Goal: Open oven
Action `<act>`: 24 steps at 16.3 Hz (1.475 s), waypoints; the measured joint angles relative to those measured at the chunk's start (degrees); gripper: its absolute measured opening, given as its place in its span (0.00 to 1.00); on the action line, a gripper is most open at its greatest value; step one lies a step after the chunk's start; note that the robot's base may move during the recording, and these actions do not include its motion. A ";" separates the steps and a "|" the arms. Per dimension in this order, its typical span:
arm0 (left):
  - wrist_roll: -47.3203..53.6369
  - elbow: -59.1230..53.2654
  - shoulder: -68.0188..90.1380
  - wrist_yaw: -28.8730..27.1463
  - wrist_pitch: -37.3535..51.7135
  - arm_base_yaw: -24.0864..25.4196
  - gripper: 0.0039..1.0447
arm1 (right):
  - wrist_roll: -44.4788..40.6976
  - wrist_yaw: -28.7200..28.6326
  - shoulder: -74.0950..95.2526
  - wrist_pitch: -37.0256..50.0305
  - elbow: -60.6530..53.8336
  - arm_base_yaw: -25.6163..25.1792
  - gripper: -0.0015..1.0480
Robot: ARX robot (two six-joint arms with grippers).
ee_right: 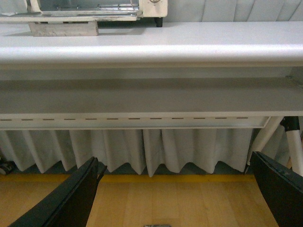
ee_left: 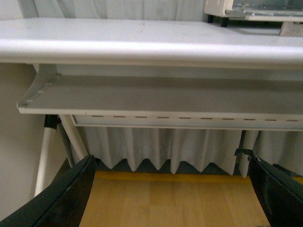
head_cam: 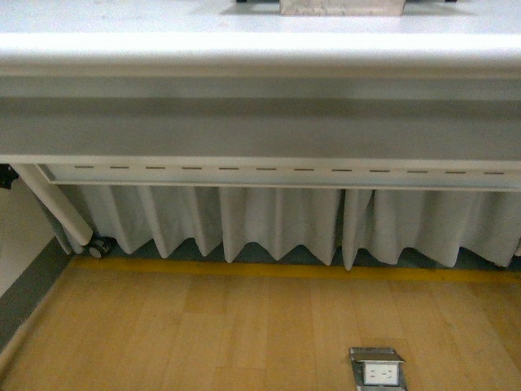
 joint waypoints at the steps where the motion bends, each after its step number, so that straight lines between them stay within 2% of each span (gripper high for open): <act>1: 0.02 0.00 0.00 0.00 -0.09 0.00 0.94 | 0.02 0.00 -0.02 0.00 0.00 0.00 0.94; 24: 0.02 0.00 0.00 0.02 -0.20 0.00 0.94 | 0.02 0.04 0.00 -0.07 0.00 0.00 0.94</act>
